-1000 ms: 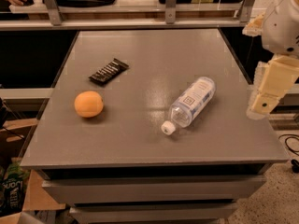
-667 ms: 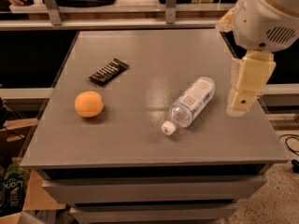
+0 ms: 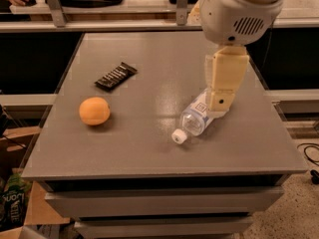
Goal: Pick orange
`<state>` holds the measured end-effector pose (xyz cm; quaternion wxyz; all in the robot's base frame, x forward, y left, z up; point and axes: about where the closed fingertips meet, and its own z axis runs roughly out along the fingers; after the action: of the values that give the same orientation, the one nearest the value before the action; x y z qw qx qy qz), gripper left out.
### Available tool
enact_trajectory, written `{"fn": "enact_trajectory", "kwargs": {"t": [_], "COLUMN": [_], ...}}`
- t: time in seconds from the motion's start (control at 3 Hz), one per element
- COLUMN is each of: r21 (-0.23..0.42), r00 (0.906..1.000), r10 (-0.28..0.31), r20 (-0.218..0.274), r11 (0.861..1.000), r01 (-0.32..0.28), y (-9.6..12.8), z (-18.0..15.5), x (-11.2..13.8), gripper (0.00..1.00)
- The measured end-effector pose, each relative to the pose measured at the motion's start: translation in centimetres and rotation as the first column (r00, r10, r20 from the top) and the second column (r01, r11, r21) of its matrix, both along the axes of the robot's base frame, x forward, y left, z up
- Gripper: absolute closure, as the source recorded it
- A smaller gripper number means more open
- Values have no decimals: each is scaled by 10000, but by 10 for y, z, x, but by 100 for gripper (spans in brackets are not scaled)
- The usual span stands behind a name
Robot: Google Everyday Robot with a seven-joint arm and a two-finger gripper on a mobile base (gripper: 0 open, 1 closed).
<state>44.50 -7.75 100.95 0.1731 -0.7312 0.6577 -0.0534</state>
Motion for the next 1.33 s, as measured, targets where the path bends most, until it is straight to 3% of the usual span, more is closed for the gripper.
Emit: {"fn": "enact_trajectory", "kwargs": {"t": [0.33, 0.67, 1.0, 1.33], "r21": [342, 823, 1191, 1415], "r00": [9992, 9848, 9533, 9104], "r10": [402, 1713, 2927, 3948], "r20": [9, -296, -750, -1239], "r11": [9986, 9823, 9517, 9151], "r01": [-402, -1684, -2828, -3776], "y": [16, 68, 119, 161], "z": [-2, -16, -37, -65], "x": [4, 15, 23, 31], "gripper": [0, 0, 0, 0]}}
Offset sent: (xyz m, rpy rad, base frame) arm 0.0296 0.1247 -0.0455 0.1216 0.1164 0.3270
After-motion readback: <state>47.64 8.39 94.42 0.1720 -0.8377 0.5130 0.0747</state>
